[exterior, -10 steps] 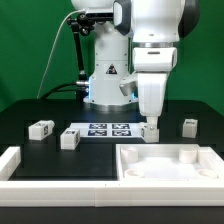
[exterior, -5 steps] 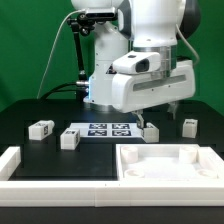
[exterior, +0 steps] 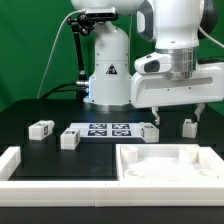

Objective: Assemble one leg

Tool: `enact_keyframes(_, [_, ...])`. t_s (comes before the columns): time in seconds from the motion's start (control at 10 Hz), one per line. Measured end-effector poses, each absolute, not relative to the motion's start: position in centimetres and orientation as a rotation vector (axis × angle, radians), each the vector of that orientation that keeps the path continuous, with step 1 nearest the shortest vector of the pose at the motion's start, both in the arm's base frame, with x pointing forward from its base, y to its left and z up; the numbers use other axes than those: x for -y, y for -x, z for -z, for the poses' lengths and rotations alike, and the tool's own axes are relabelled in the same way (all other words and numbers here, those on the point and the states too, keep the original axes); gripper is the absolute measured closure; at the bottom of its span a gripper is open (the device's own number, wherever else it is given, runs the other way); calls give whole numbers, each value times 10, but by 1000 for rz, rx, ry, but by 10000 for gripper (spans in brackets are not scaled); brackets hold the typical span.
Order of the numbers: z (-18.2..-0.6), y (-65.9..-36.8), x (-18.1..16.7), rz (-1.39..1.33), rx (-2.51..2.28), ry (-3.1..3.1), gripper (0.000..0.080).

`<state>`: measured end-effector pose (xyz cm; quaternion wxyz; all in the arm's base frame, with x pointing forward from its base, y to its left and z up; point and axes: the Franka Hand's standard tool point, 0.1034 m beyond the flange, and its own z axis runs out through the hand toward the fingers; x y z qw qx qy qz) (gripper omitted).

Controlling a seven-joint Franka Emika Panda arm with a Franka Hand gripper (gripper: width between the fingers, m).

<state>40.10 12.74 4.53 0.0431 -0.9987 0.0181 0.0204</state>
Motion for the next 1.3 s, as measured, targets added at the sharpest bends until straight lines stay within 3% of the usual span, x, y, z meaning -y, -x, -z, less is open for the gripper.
enact_keyframes(0.4, [-42,-388,-135,-59,-562,2986,150])
enact_keyframes(0.8, [-40,-354,-159,-79,-514,2988,150])
enact_keyframes(1.1, [-39,-349,-161,-127,-462,3000,150])
enact_keyframes(1.3, [-38,-355,-153,-366,-402,2979,150])
